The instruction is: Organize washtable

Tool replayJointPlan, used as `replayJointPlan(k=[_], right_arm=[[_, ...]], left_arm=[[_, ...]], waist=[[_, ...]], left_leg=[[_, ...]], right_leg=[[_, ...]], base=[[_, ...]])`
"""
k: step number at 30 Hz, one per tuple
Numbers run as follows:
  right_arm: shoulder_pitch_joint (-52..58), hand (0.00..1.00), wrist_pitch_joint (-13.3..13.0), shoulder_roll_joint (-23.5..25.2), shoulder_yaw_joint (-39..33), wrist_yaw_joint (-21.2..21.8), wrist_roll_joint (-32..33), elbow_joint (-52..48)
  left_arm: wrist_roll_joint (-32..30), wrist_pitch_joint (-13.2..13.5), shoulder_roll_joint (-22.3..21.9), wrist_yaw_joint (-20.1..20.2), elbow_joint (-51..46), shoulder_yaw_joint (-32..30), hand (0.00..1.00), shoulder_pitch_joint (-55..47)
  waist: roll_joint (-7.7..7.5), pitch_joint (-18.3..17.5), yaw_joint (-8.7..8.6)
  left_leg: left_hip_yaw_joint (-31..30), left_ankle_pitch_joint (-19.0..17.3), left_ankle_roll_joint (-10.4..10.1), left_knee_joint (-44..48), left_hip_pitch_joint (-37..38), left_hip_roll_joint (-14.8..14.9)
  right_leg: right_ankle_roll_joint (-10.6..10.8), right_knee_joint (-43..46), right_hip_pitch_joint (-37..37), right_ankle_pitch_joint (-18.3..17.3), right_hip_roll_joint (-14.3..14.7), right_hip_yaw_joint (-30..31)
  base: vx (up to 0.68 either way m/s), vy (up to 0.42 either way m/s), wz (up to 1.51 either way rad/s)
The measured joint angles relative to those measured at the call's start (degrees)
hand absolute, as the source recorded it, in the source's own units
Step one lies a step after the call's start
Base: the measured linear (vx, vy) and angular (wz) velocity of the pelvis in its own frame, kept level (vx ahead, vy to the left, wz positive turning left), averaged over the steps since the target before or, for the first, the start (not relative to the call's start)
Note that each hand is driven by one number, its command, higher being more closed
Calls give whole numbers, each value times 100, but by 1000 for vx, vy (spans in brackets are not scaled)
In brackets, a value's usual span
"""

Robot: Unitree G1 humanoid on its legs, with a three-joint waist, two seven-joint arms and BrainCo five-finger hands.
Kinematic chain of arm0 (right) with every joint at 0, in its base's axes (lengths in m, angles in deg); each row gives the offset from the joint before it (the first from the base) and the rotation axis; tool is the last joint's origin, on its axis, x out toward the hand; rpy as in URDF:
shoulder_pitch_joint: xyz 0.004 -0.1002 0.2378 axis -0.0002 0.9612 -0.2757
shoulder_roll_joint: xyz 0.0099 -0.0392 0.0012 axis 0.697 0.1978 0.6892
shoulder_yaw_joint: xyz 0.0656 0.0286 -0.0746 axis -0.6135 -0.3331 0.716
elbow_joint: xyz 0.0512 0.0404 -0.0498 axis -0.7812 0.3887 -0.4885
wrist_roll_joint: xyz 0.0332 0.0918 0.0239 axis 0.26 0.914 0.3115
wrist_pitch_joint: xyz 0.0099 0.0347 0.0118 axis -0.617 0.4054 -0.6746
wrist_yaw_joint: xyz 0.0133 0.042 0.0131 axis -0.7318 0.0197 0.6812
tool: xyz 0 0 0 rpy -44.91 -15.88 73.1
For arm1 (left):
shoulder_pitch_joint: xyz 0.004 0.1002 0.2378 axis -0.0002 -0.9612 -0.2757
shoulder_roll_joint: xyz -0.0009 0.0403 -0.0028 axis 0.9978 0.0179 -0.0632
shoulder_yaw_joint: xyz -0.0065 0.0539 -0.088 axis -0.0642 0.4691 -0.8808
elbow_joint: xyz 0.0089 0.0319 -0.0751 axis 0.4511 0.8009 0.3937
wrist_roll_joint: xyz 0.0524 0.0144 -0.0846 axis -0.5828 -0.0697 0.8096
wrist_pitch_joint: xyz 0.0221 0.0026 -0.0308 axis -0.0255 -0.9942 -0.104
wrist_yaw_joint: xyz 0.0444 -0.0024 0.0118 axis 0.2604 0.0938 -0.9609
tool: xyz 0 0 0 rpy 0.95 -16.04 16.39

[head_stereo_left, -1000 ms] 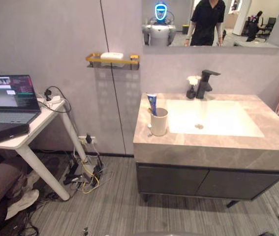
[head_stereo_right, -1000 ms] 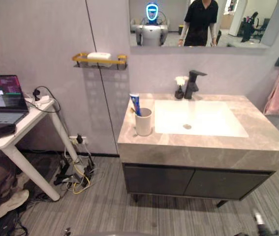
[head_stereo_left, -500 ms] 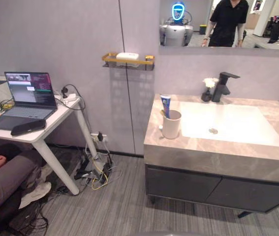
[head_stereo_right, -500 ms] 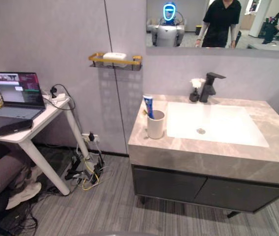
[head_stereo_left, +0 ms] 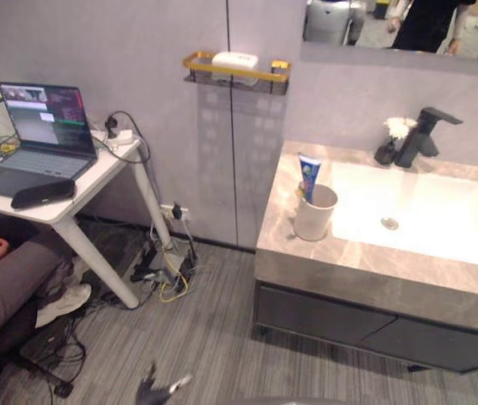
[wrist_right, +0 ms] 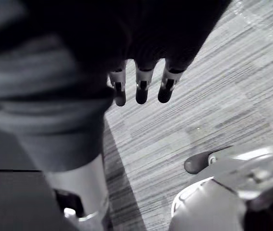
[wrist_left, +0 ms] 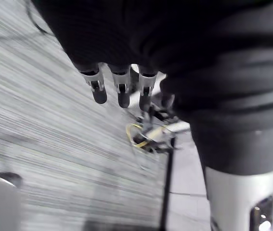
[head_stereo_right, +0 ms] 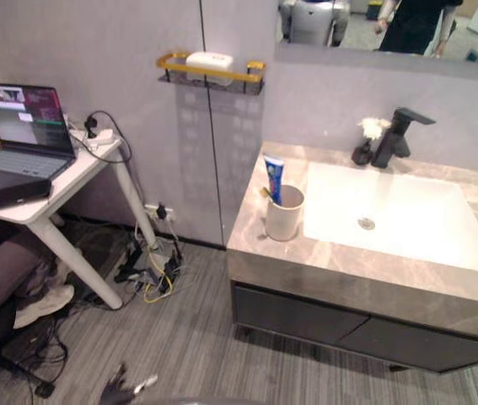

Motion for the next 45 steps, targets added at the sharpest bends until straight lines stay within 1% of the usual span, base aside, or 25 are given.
replayJointPlan(k=[1,3,4,5,9,11,12,13,15,17,20,22,23,24,25,26,27,29,31,32,33,34,39,41,45], right_arm=[[2,0,1,-4,44,0,-22,-35],[75,0,22,-5,263,0,-40,-232],[93,0,22,-3,296,3,-41,-269],[164,0,23,-19,452,9,-50,-415],[204,0,25,-99,661,21,-169,-521],[219,0,28,-99,655,27,-225,-536],[221,0,28,-85,652,25,-223,-540],[225,0,27,-77,643,24,-223,-544],[231,0,27,-77,634,27,-224,-543],[240,0,27,-77,622,37,-224,-541],[268,0,27,-84,609,44,-226,-526],[274,0,28,-104,593,114,-226,-470],[271,0,29,-123,591,168,-226,-434],[271,0,32,-129,591,176,-227,-423],[272,0,37,-143,591,209,-225,-386],[272,0,40,-151,591,226,-225,-363],[261,0,45,-177,593,263,-226,-289],[237,0,45,-230,620,282,-224,-179],[191,0,45,-311,621,288,-213,-75],[179,0,43,-342,621,289,-213,-32],[140,0,50,-415,622,287,-212,63],[116,0,51,-476,622,289,-214,134],[-153,0,83,-668,637,296,-213,599],[-232,0,88,-691,639,303,-214,747],[-243,0,112,-730,643,410,-209,936]], left_arm=[[12,3,-73,8,-173,77,100,32],[15,52,-261,11,-711,241,100,188],[15,59,-270,9,-829,250,100,230],[16,93,-258,-2,-1222,265,100,320],[21,138,-215,-109,-2087,273,100,332],[32,135,-263,-137,-2569,267,100,272],[36,136,-262,-139,-3044,282,100,166],[43,154,-260,-130,-3511,326,100,71],[81,212,-262,-114,-4092,387,100,33],[178,285,-271,-79,-4752,396,100,-20],[294,344,-321,21,-5257,423,100,-146],[575,362,-328,144,-5503,476,100,-273],[903,361,-326,284,-5615,610,100,-353],[1022,362,-325,345,-5647,683,100,-390],[1450,353,-324,543,-5675,865,100,-445],[1593,346,-325,610,-5674,961,100,-460],[1990,315,-320,767,-5675,1232,100,-460],[2472,219,-313,948,-5666,1602,100,-425],[2828,71,-122,1119,-5555,1885,100,-299],[2894,46,-56,1145,-5509,1965,100,-248],[3054,-36,72,1164,-5377,2134,100,-106],[3220,-137,182,1245,-5168,2309,100,21],[3587,-576,505,1383,-4406,2925,100,357],[3620,-651,558,1382,-4225,3050,100,393],[3619,-807,608,1376,-3860,3299,100,717]], waist=[[9,22,1],[6,55,-16],[1,56,-14],[-1,57,-5],[18,52,1],[16,40,14],[-39,13,12],[-38,11,11],[-54,-9,24],[-46,-55,24],[-27,-154,29],[-11,-240,34],[7,-257,48],[21,-265,51],[56,-292,53],[63,-318,51],[65,-377,43],[97,-404,30],[180,-457,-2],[184,-467,-5],[218,-481,0],[278,-525,-5],[338,-567,-35],[325,-568,-70],[305,-568,-268]], left_leg=[[20,0,0,-1,1,6],[124,-6,-2,-3,14,46],[134,-7,-3,-3,19,53],[159,-7,-3,-3,10,71],[254,-15,-3,-3,9,85],[315,-87,-43,-3,-25,132],[325,-90,-42,-2,-52,134],[331,-105,-42,0,-55,133],[333,-118,-48,2,-49,131],[341,-112,-39,31,-44,135],[393,-115,-44,35,-30,141],[410,-122,-52,35,-22,144],[414,-130,-54,33,0,146],[416,-133,-55,32,0,147],[424,-154,-76,28,3,148],[429,-158,-71,21,6,149],[432,-170,-57,0,12,153],[457,-202,-76,1,7,162],[483,-199,-77,0,8,175],[491,-189,-92,0,9,179],[497,-164,-98,1,28,179],[486,-141,-74,1,33,179],[484,-121,-91,4,79,213],[515,-118,-94,30,60,239],[577,-121,-98,36,58,247]], right_leg=[[-2,3,-5,-1,2,6],[-23,18,-7,-15,24,61],[-27,20,-9,-19,32,68],[-47,21,-22,-31,47,68],[-52,11,-25,-34,47,69],[-35,30,-80,-23,27,100],[-33,32,-110,-21,21,111],[-32,30,-113,-21,14,116],[-32,27,-104,-20,11,116],[-31,19,-102,-20,12,116],[-31,16,-92,-20,12,118],[-31,17,-88,-20,12,120],[-31,18,-66,-20,13,124],[-31,18,-66,-20,13,125],[-31,20,-67,-20,13,131],[-31,21,-67,-20,14,134],[-31,26,-68,-21,18,140],[-34,28,-90,-21,24,177],[-37,27,-107,-19,39,245],[-37,26,-113,-19,44,259],[-39,25,-107,-18,62,269],[-40,11,-109,-18,97,267],[-54,-26,-150,-16,148,296],[-88,-56,-194,8,186,337],[-114,-149,-189,30,236,399]], base=[[-83,-11,-14],[-73,-15,-17],[-65,-23,-12],[-35,-16,-4],[-15,-5,-1],[-6,3,-6],[10,4,-5],[15,3,-3],[0,0,0],[0,0,0],[8,-2,-1],[0,0,0],[0,0,0],[-39,-4,-1],[-52,-3,-1],[-68,-4,-2],[-60,-5,-2],[-67,-3,-5],[-67,-4,-7],[-35,-12,-8],[-22,-30,-3],[-22,-33,-1],[-9,-21,-7],[29,-21,-15],[19,-15,-8]])
